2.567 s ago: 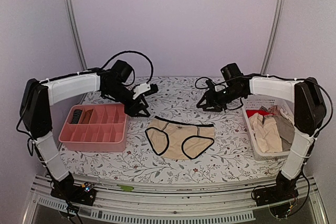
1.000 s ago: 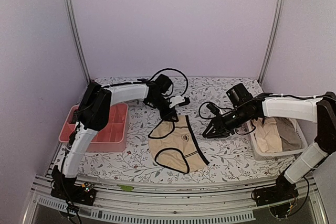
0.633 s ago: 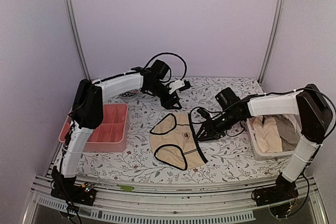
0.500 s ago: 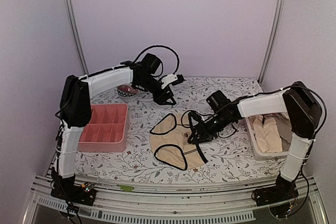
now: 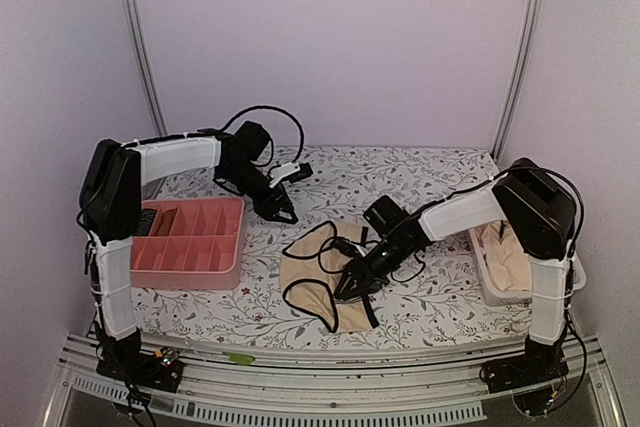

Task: Roll the underwear
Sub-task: Rotate the underwear at the center of the board, then move the underwear to the center of the board.

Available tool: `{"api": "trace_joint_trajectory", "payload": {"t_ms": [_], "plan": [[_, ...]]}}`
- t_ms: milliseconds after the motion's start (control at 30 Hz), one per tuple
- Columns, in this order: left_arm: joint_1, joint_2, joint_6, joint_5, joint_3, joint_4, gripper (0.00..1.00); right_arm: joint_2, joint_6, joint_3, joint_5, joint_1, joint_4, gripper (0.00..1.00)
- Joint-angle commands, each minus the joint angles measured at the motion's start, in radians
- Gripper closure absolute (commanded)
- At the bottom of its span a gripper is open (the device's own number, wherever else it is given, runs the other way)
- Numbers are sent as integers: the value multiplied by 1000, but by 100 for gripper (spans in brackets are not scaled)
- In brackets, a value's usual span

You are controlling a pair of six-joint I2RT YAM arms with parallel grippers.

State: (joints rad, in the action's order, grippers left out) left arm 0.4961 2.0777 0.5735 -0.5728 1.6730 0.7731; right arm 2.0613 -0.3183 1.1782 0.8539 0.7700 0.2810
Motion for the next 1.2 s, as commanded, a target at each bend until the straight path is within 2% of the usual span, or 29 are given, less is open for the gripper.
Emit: {"api": "trace_joint_trajectory", "payload": {"t_ms": [0, 167, 333, 433, 567, 800, 1000, 1167], "plan": [[-10, -47, 19, -95, -31, 47, 52, -77, -11, -67, 85, 0, 5, 64], [-6, -8, 5, -134, -8, 36, 55, -200, 58, -2, 78, -171, 42, 56], [12, 35, -27, -81, 0, -52, 58, -92, 161, 212, -140, -311, 185, 56], [16, 62, -50, -61, 7, -93, 59, -36, 228, 298, -261, -317, 193, 56], [16, 83, -60, -59, 23, -102, 59, 64, 317, 400, -313, -317, 257, 56], [18, 111, -59, -41, 42, -103, 59, 143, 417, 437, -295, -317, 272, 58], [22, 152, -67, -27, 72, -105, 59, 189, 429, 442, -262, -309, 264, 58], [34, 168, -88, 3, 75, -130, 61, 232, 437, 475, -294, -275, 265, 58]]}}
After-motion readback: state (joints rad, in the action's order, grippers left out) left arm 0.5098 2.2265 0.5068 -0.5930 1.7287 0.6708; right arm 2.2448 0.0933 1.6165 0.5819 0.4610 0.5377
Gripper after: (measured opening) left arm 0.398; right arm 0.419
